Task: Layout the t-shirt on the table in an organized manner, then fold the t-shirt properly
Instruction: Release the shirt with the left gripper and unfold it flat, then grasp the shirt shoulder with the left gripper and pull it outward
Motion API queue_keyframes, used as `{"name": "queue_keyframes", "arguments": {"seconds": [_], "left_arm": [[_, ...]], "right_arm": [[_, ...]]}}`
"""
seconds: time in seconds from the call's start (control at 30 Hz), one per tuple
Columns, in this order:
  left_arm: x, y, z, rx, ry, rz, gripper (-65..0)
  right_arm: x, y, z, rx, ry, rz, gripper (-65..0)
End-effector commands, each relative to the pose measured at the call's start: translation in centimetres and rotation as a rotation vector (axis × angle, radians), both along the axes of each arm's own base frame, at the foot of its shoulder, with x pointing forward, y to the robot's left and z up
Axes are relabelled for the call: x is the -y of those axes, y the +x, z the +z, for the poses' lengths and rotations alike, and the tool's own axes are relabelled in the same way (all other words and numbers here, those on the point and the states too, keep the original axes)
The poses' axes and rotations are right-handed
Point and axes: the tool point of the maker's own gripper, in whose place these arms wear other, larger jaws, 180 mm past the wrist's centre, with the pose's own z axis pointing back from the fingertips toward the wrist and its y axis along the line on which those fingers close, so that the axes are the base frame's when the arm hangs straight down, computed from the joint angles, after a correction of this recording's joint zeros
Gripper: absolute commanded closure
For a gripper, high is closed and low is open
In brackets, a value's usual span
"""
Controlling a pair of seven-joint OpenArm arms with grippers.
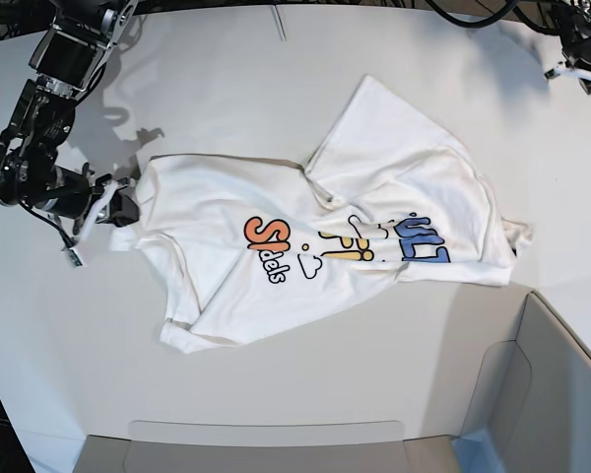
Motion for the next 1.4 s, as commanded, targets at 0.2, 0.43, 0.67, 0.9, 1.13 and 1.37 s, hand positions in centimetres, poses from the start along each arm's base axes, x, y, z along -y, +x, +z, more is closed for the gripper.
{"name": "queue_keyframes", "arguments": {"seconds": [0.2,0.43,0.67,0.9,1.13,1.37], "left_arm": [[1.8,-2.0,-1.4,-0.04,-0.04,-0.007,0.0],[6.7,3.6,-2.7,-0.021,-0.113,-0.217,-16.9],[11.9,5.8,-4.2,0.004,-0.216,-0.317,-24.5],[15.8,7.8,-4.6,0.025,-0.276,-0.423,-24.8],[17.9,10.3,-4.7,0.061,-0.316,-0.476,-24.8],[15.0,8.8,-7.4,0.008,-0.379,-0.334,-24.8]], "right_arm": [[-1.6,-1.2,0.2,0.013,-0.052,0.097,0.0],[-1.6,-1.9,-0.4,-0.006,-0.053,0.098,0.0],[-1.6,-2.3,-0.7,-0.017,-0.054,0.099,0.0],[-1.6,-2.3,-0.7,-0.016,-0.053,0.098,0.0],[-1.6,-2.2,-0.7,-0.015,-0.053,0.098,0.0],[-1.1,-2.4,-0.8,-0.022,-0.066,0.097,0.0]]}}
